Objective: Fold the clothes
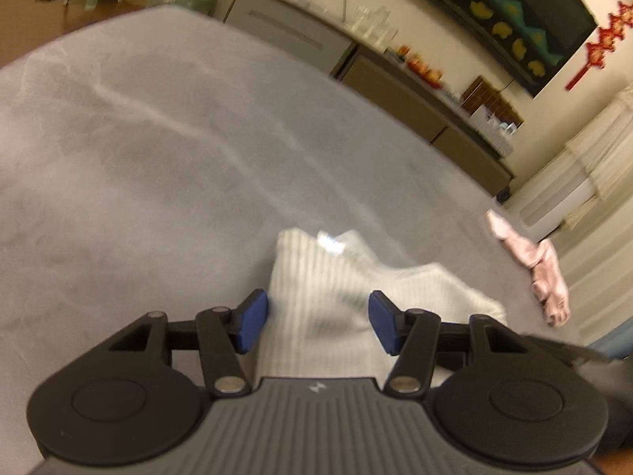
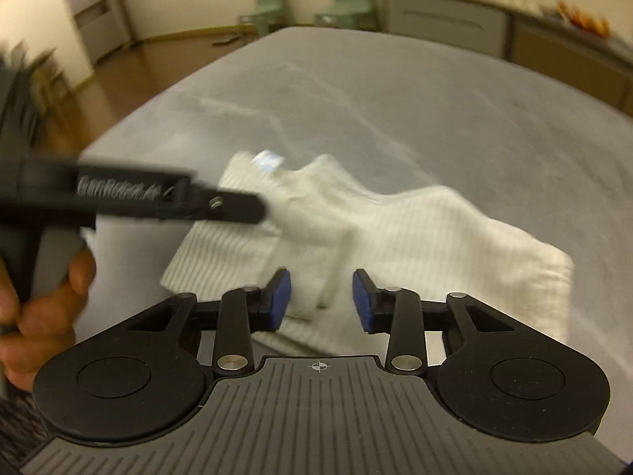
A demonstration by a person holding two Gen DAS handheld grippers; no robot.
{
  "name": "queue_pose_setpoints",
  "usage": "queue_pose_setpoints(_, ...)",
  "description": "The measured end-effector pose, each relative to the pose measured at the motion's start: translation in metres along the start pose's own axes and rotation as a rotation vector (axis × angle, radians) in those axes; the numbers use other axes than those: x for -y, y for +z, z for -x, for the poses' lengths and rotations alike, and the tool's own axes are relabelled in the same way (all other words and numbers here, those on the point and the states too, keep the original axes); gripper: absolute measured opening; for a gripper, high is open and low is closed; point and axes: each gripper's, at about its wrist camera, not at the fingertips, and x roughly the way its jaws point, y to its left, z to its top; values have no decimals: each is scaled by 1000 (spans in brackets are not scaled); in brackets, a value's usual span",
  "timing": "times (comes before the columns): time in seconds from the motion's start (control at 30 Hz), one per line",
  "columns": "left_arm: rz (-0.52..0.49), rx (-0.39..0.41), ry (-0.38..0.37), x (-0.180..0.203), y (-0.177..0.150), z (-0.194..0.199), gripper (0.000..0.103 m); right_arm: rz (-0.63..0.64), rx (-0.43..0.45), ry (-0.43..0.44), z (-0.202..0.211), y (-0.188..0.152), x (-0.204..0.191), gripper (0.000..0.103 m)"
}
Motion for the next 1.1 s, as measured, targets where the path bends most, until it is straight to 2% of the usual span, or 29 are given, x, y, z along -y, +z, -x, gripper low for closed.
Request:
queue_pose_setpoints(0.03,-18,21,-5,5,2,5,60,-50,44,-14,19,2,14,63)
queue_pose_setpoints(0.1,-56,56,-20,20,5,11,64,-154,126,-58,47,4,45,79)
queue_pose_setpoints(0.13,-89,52,-28,29,5,11,64,-210,145,-82,52,3,62,81)
queue_pose_setpoints(0.2,-163,40,-42,49,2,10,68,-323,112,-104,41,-3,93,81)
queue_pose_setpoints(0.27,-345,-11,-35,81,-12,0,73,-393,55,-75,20,-10,112,80)
queue_pose_setpoints(0.37,-626,-46,3,126,-49,-16,73,-423,7,-56,4,-18,122,74)
queue_pose_setpoints(0.4,-704,-51,14,136,-62,-22,74,-421,-6,-47,1,-19,123,66)
queue_pose_setpoints(0.43,-774,-47,32,145,-74,-26,74,-422,-19,-28,0,-19,122,49)
queue_pose_setpoints(0.47,-834,-36,45,151,-85,-31,74,-423,-24,-12,6,-18,120,44)
queue_pose_setpoints(0.5,-891,-24,58,157,-95,-34,75,-422,-24,0,15,-17,118,32)
queue_pose_setpoints(0.53,-935,-9,73,163,-103,-38,76,-422,-24,13,23,-17,116,25)
queue_pose_setpoints(0.6,-1014,25,111,173,-117,-46,78,-427,-18,47,37,-15,114,21)
queue_pose_setpoints(0.7,-1106,86,209,182,-133,-62,79,-452,-3,123,52,-15,114,21)
queue_pose_setpoints(0.73,-1113,102,232,183,-134,-67,78,-458,-1,146,55,-16,114,21)
queue_pose_setpoints(0.77,-1089,100,240,182,-132,-70,72,-462,0,161,57,-16,113,21)
queue_pose_setpoints(0.8,-1066,97,248,182,-129,-73,41,-464,2,174,60,-17,113,21)
queue_pose_setpoints(0.83,-1042,95,255,181,-126,-76,21,-464,9,180,64,-17,113,21)
queue_pose_setpoints(0.87,-1011,94,258,179,-123,-78,12,-464,19,183,69,-16,113,21)
queue_pose_setpoints(0.9,-940,103,236,173,-116,-72,12,-472,35,187,73,-16,114,22)
queue_pose_setpoints(1.03,-554,241,136,131,-86,-10,12,-506,127,194,96,-12,121,27)
queue_pose_setpoints(1.1,-320,287,100,93,-77,23,13,-513,159,200,105,-10,122,31)
